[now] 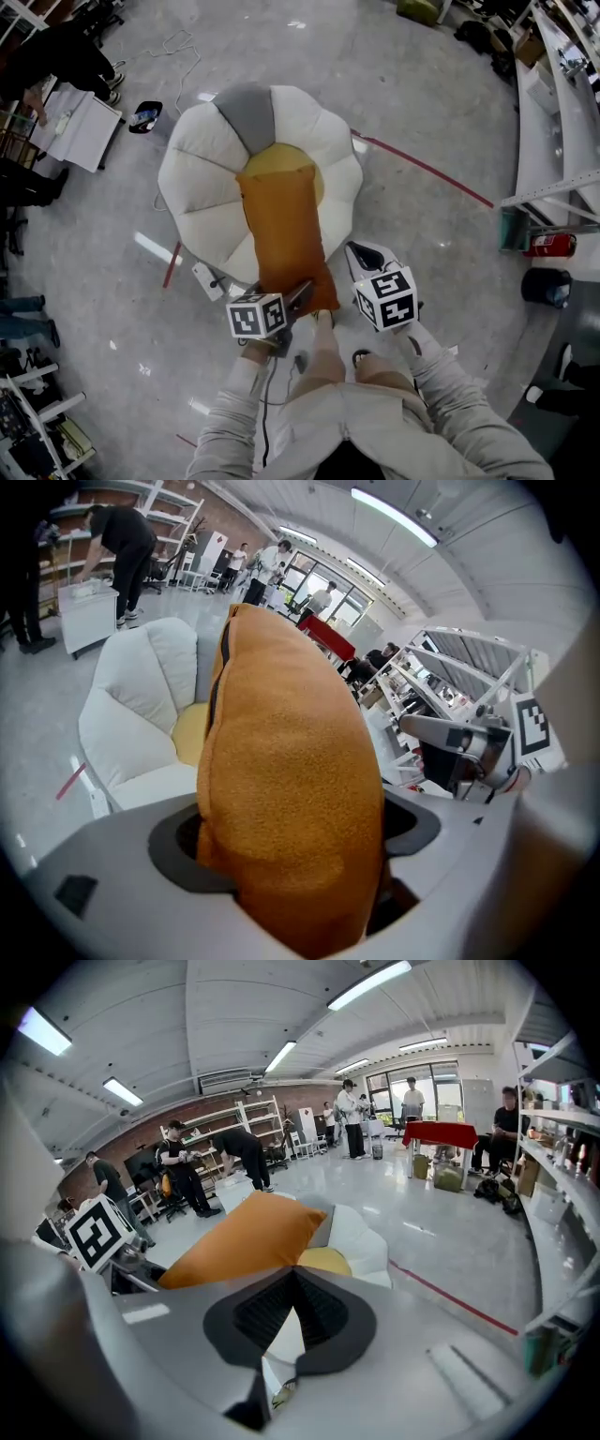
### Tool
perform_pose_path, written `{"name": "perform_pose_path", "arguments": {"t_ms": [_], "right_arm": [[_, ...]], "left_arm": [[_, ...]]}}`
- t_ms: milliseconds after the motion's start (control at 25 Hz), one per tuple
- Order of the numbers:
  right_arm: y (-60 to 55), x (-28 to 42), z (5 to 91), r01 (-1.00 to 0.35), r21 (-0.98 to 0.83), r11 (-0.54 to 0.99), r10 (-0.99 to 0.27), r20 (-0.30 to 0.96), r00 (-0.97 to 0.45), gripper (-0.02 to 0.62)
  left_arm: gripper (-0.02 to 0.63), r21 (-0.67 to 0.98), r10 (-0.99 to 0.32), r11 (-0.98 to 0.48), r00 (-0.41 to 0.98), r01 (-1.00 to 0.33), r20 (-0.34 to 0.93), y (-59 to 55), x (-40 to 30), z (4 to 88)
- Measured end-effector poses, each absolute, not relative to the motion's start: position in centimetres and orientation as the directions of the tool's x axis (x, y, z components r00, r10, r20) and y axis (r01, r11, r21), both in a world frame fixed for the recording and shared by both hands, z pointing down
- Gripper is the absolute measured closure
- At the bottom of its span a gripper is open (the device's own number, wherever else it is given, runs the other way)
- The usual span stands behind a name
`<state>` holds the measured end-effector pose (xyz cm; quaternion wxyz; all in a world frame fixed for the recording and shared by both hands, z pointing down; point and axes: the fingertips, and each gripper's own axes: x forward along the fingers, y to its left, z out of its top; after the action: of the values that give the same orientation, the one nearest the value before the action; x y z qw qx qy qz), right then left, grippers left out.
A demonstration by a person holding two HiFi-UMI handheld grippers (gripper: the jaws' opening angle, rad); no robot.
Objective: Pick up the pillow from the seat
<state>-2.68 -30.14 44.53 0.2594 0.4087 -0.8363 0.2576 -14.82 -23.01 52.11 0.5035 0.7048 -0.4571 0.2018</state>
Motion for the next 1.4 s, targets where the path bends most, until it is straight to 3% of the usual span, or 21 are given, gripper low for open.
{"name": "perform_pose_path", "arguments": {"t_ms": [520, 1400], "right_arm": [[-25.8, -1.9, 38.5, -0.785, -0.225, 0.577, -0.567, 0.582, -0.583, 0.595], [-23.7, -2.3, 35.1, -0.77, -0.192, 0.609, -0.597, 0.528, -0.604, 0.596]], "left_arm": [[0.161, 0.522, -0.598, -0.126, 0.484, -0.844, 0.639, -20.4, -13.9, 41.3], [0.16, 0.52, -0.669, -0.112, 0.451, -0.847, 0.591, -18.4, -15.8, 38.5]]}}
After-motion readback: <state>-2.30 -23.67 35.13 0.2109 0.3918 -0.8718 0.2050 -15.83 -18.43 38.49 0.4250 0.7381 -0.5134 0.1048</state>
